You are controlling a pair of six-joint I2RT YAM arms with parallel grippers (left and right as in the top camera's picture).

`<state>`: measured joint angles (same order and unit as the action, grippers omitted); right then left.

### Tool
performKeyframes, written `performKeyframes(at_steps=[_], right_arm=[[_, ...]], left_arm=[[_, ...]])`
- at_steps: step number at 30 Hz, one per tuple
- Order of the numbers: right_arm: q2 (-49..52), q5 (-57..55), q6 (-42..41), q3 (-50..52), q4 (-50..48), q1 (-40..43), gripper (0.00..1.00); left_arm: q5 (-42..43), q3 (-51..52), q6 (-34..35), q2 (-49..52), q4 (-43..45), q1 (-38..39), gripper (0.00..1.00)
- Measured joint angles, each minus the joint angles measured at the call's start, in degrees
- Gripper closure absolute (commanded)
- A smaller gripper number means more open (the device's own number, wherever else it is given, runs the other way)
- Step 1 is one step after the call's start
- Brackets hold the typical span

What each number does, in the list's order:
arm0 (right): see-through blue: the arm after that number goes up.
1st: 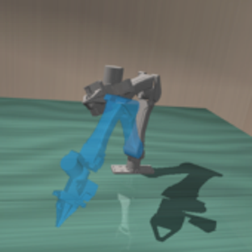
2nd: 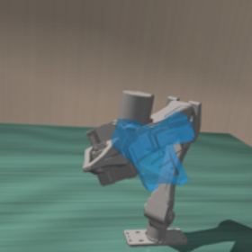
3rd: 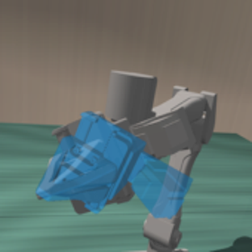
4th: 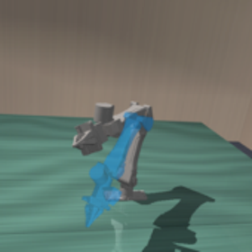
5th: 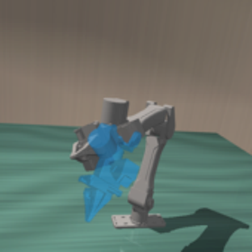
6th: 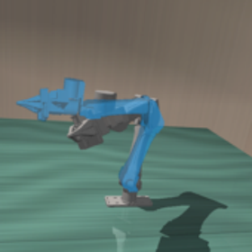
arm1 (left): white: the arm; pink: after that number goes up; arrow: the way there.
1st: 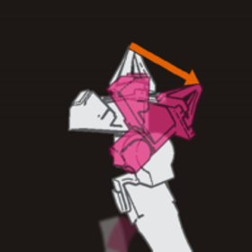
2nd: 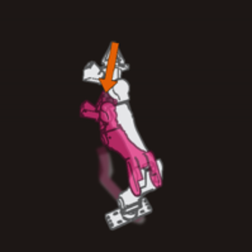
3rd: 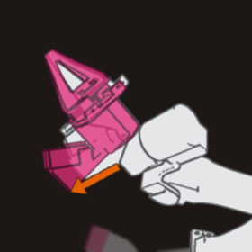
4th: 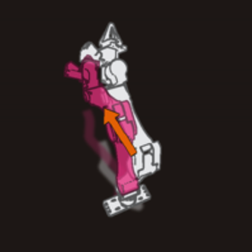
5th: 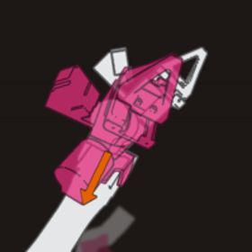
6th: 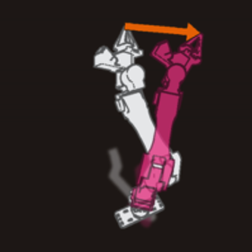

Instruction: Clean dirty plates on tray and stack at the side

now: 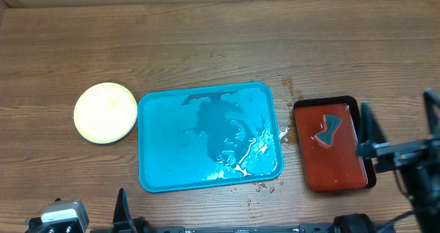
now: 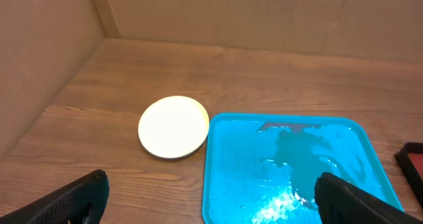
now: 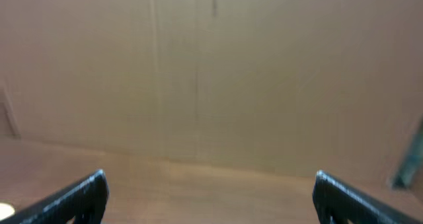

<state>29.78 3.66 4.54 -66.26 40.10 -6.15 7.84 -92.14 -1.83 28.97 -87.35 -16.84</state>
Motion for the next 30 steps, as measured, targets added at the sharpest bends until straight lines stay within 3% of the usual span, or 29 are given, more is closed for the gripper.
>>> performKeyframes(at_steps=[1,9,12,16,26,30], right_arm=[[-0.4,0.2,0.0,0.9,-0.4,0.0,0.00],[-17.6,5.9,-1.3,39.5,-44.2,0.0,0.00],[-22.4,6.5,-3.6,48.2,-53.2,0.0,0.00],[-27.1,6.6,-6.8,56.1,-59.0,0.0,0.00],[-29.0,6.6,-9.0,64.3,-68.5,0.0,0.00],[-29.1,6.1,-9.3,65.2,-66.1,0.0,0.00]], left_arm=[[0.0,0.0,0.0,0.0,-0.1,0.0,0.00],[0.0,0.2,0.0,0.0,-0.1,0.0,0.00],[0.0,0.2,0.0,0.0,-0.1,0.0,0.00],[0.0,0.2,0.0,0.0,-0.1,0.0,0.00],[0.0,0.2,0.0,0.0,-0.1,0.0,0.00],[0.0,0.2,0.0,0.0,-0.1,0.0,0.00]])
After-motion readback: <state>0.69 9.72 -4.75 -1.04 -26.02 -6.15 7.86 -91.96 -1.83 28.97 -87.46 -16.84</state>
